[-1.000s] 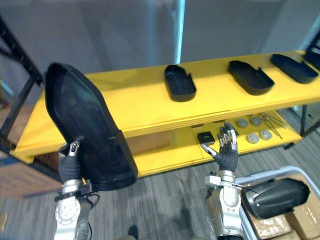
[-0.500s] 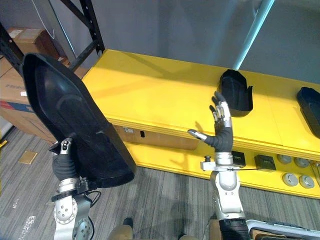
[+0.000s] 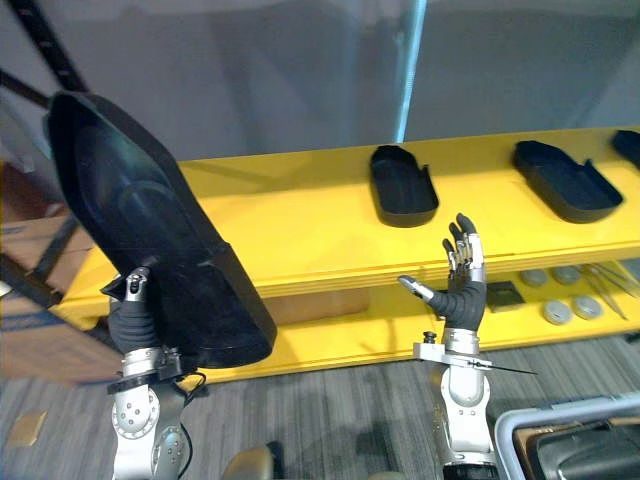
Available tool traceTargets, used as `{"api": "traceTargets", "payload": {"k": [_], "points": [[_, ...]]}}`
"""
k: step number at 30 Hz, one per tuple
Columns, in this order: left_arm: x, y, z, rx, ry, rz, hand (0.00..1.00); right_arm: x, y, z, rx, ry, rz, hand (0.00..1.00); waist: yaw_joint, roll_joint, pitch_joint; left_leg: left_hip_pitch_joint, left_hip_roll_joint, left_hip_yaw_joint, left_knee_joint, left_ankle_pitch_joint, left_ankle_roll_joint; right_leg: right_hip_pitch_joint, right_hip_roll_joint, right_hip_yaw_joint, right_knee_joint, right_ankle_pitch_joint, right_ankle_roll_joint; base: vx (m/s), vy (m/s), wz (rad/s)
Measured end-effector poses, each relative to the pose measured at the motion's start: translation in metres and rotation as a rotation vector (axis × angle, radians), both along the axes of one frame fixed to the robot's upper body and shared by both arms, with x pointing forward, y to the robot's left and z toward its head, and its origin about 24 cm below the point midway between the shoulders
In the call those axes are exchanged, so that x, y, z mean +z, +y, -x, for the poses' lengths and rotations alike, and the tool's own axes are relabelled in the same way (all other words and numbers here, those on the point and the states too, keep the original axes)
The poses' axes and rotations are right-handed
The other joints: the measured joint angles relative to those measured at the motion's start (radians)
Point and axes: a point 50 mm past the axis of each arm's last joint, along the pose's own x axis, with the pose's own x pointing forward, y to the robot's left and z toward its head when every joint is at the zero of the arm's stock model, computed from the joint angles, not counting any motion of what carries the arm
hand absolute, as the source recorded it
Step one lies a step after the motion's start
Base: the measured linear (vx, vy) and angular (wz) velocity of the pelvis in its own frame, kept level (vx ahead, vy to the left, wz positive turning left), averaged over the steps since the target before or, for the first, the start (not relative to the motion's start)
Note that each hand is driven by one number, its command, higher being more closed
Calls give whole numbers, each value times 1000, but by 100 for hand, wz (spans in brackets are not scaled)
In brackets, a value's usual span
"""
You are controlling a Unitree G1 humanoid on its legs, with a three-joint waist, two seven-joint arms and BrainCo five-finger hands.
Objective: Walk over and take plastic housings, then place them on the shelf
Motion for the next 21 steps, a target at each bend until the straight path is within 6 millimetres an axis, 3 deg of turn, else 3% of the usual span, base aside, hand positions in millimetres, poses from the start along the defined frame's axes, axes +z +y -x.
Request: {"api": "traceTargets", "payload": {"k": [1, 2, 4, 6, 7, 11, 14, 17, 21], "points": [[1, 1, -2, -4, 12, -18, 100, 0, 1, 0, -1, -1, -17, 0, -2, 0, 1, 19, 9, 16, -17, 3, 1, -32, 5, -3, 50, 21, 9, 196, 133, -65], [1, 0, -4, 9, 31, -54, 100, -1, 4, 0, 13, -2, -25, 0, -8, 20, 9, 66, 38, 40, -55, 12, 3, -63, 19, -8, 84, 17, -5, 160, 76, -57], [2, 0, -5, 29, 39, -77, 100, 0, 7, -1, 41, -10, -16, 0, -3, 24, -1, 100, 63, 66, -88, 19, -9, -100, 30, -36, 43, 14, -17, 161, -19, -48], [6, 4, -7, 66, 36, -102, 100, 7, 12, 1, 68, -44, -18, 0, -4, -1, -17, 100, 64, 69, -99, 23, -22, -136, 38, -58, -69, 155, -38, 168, -102, -16], [5, 4, -9, 80, 53, -103, 100, 11, 14, 1, 86, -67, -24, 0, -8, -8, -24, 100, 68, 56, -105, 22, -39, -130, 47, -62, -88, 174, 10, 139, -121, 1], [-1, -1, -11, 94, 110, -75, 100, 15, 12, 1, 103, -73, 19, 0, -5, 55, -26, 123, 105, 39, -187, 49, -83, -97, 92, -92, -175, 190, 5, 109, -118, 0], [4, 1, -17, 103, 108, -91, 100, 18, 7, 0, 105, -77, 61, 0, -4, 68, -32, 172, 104, 39, -243, 68, -92, -60, 97, -108, -200, 193, 4, 52, -51, 5], [15, 19, -37, 180, 96, -136, 100, 26, 9, 0, 137, -115, 76, 0, -3, 65, -34, 172, 91, 42, -245, 71, -87, -55, 87, -107, -222, 208, 9, -14, 13, -3], [12, 68, -62, 398, 214, -128, 100, 46, 24, 4, 256, -211, 133, 0, -21, 65, -34, 199, 69, 72, -259, 75, -79, -33, 68, -81, -280, 244, 24, -44, 48, -23]]}}
